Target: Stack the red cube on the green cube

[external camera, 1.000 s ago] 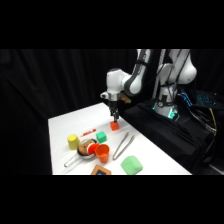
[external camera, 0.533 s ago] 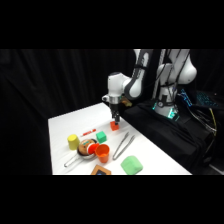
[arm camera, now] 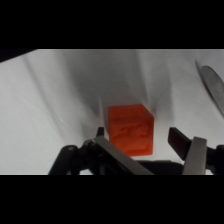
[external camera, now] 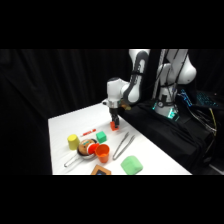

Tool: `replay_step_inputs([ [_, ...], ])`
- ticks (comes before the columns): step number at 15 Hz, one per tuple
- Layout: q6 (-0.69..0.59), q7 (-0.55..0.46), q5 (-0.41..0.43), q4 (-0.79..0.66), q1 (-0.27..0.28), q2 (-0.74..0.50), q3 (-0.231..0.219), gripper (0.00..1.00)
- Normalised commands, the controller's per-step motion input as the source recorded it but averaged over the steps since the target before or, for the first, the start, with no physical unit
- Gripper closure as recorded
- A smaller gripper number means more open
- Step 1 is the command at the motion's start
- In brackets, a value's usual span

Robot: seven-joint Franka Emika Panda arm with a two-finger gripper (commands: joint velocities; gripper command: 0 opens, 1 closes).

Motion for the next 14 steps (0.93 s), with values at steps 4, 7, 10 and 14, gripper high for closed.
replay_step_inputs([
  [4, 0.13, -0.01, 0.020, 0.15, -0.096, 0.20, 0.096, 0.00],
  [7, 0.11, 0.05, -0.057, 0.10, -0.051, 0.13, 0.024, 0.00],
  [10, 0.09, 0.10, -0.129, 0.03, 0.012, 0.05, -0.059, 0.00],
  [14, 0.08, 0.14, -0.167, -0.03, 0.066, -0.07, -0.119, 0.28],
])
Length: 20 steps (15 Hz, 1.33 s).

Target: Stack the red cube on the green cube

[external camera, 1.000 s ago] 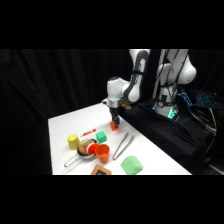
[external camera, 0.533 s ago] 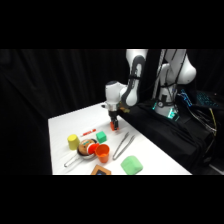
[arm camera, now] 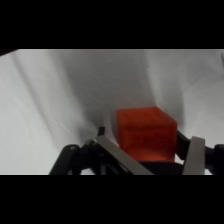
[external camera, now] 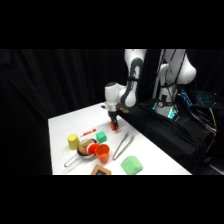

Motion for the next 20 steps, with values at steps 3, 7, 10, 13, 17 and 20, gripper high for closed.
replay_step_inputs([
  [3, 0.07, 0.15, -0.165, -0.02, 0.103, -0.06, -0.111, 0.47],
  [7, 0.05, 0.14, -0.149, 0.00, 0.120, -0.04, -0.094, 0.71],
  [10, -0.06, 0.17, -0.165, -0.03, 0.154, -0.10, -0.128, 0.72],
  [13, -0.25, 0.19, -0.209, -0.11, 0.193, -0.30, -0.171, 0.74],
  [17, -0.38, 0.22, -0.276, -0.08, 0.196, -0.41, -0.188, 0.74],
  [20, -0.40, 0.17, -0.232, 0.04, 0.095, -0.34, -0.070, 0.74],
])
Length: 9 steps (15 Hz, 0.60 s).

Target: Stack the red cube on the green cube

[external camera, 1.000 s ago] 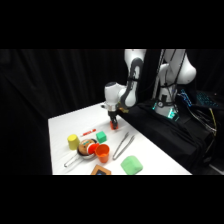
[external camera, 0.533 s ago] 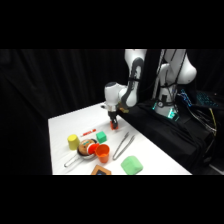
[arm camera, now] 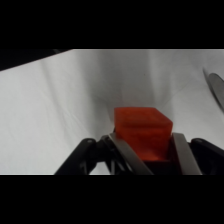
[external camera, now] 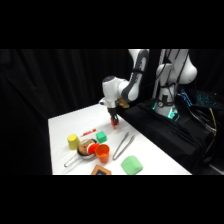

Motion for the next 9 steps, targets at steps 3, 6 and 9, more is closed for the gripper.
replay_step_inputs([
  [3, -0.38, 0.17, -0.199, 0.09, 0.058, -0.29, -0.005, 0.74],
  [6, -0.34, 0.16, -0.149, 0.14, 0.035, -0.23, 0.047, 0.74],
  [9, -0.29, 0.15, -0.108, 0.20, 0.036, -0.13, 0.083, 0.74],
])
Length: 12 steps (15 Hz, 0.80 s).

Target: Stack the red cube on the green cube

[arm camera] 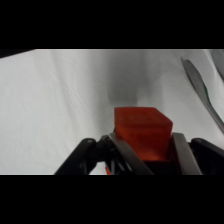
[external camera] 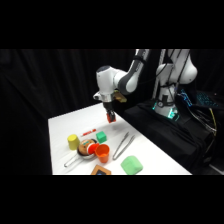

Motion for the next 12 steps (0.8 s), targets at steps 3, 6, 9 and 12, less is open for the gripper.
replay_step_inputs([
  [3, -0.22, 0.14, -0.075, 0.27, 0.047, 0.00, 0.091, 0.74],
  [6, -0.15, 0.11, -0.025, 0.32, 0.032, 0.13, 0.067, 0.74],
  [9, -0.09, 0.07, 0.015, 0.34, 0.015, 0.21, 0.039, 0.74],
  [12, -0.07, 0.02, 0.075, 0.34, -0.001, 0.25, 0.036, 0.74],
])
